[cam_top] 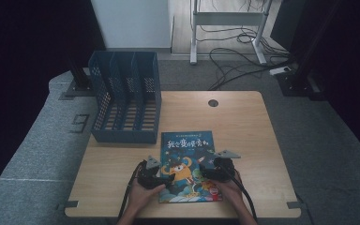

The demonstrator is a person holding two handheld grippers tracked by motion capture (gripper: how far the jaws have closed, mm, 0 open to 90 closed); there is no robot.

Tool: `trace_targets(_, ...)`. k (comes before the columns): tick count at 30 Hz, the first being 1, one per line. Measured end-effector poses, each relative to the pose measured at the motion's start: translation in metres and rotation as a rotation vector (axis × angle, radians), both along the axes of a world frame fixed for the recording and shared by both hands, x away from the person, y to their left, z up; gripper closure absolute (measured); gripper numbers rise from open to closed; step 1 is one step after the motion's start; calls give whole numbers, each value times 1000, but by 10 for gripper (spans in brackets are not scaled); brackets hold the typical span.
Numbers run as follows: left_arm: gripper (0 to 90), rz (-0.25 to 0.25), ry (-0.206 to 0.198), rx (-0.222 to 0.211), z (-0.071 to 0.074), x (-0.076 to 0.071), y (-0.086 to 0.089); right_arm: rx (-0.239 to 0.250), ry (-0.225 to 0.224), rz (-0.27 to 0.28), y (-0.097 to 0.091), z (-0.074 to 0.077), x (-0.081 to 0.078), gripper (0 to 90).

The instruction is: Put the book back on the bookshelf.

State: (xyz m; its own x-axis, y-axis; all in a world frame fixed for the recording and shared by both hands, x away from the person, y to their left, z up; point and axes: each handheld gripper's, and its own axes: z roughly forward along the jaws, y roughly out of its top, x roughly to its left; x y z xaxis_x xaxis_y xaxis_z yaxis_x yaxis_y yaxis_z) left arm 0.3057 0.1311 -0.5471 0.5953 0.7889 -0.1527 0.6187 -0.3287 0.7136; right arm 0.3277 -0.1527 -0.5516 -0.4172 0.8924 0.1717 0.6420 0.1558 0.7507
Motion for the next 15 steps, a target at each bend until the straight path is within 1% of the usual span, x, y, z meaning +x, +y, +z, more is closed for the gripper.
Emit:
trace_targets(4, 176, -8, 0, -1, 0, -1, -3, 17, 12, -7, -2, 1, -2, 195)
trace_targets(5, 172, -8, -4, 7, 0, -1, -5, 31, 21, -11, -3, 1, -2, 200)
trace_targets(9, 172, -6, -6, 8, 0, -1, -5, 61, 35, -24, -6, 2, -3, 222)
trace_targets(10, 183, -6, -6, 8, 0, -1, -5, 61, 35, -24, -6, 2, -3, 222)
trace_targets(11, 183, -3, -11, 20, 0, -2, -5, 63, 37, -24, -6, 2, -3, 224)
trace_targets(12, 205, 1, -14, 25, 0, -2, -5, 64, 39, -26, -7, 2, -4, 226)
trace_targets(13, 222, 7, -16, 25, 0, -3, -5, 60, 42, -29, -6, 3, -5, 236)
trace_targets(15, 225, 12, -15, 24, 0, -3, -5, 51, 39, -30, -6, 3, -6, 244)
